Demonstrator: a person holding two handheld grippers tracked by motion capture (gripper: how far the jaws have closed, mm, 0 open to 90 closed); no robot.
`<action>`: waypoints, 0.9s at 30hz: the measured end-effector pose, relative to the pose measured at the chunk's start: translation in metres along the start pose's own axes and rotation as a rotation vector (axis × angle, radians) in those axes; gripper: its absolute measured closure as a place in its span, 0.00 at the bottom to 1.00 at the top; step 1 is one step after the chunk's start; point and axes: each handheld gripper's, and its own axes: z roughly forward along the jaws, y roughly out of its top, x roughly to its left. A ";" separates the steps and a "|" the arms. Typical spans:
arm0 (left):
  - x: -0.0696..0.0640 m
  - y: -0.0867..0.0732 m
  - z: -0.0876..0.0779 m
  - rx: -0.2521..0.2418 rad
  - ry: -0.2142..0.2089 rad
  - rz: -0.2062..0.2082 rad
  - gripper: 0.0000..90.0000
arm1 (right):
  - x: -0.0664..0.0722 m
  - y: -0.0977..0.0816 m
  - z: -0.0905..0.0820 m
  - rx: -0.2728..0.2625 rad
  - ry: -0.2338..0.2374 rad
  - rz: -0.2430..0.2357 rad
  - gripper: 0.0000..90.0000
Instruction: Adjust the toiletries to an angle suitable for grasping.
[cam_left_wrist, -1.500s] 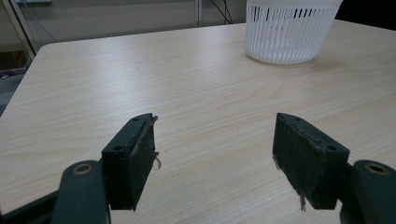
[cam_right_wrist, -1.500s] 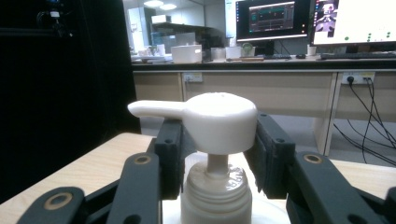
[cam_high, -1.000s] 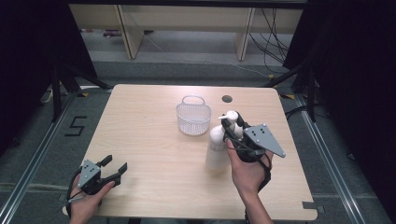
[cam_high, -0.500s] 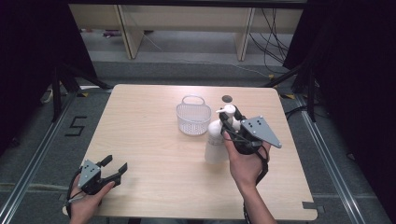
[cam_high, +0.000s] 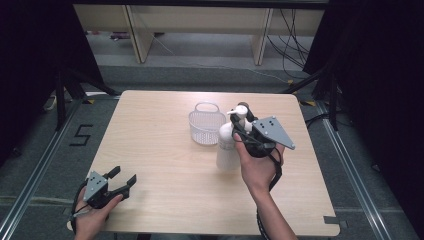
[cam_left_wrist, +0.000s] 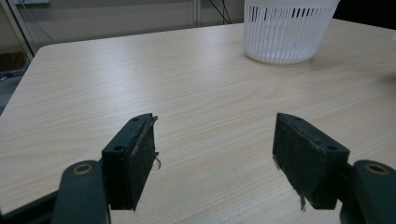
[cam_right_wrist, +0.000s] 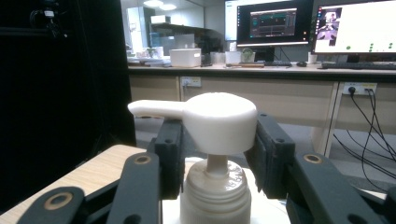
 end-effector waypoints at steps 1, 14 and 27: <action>0.000 0.000 0.000 0.000 0.000 0.000 0.33 | 0.000 0.000 0.001 -0.002 0.004 -0.001 0.67; 0.000 0.000 0.000 0.000 0.000 0.001 0.33 | 0.004 0.008 0.012 -0.017 -0.006 -0.007 0.67; 0.000 0.000 0.000 -0.001 -0.002 0.001 0.33 | 0.008 0.018 0.023 -0.025 -0.017 -0.015 0.67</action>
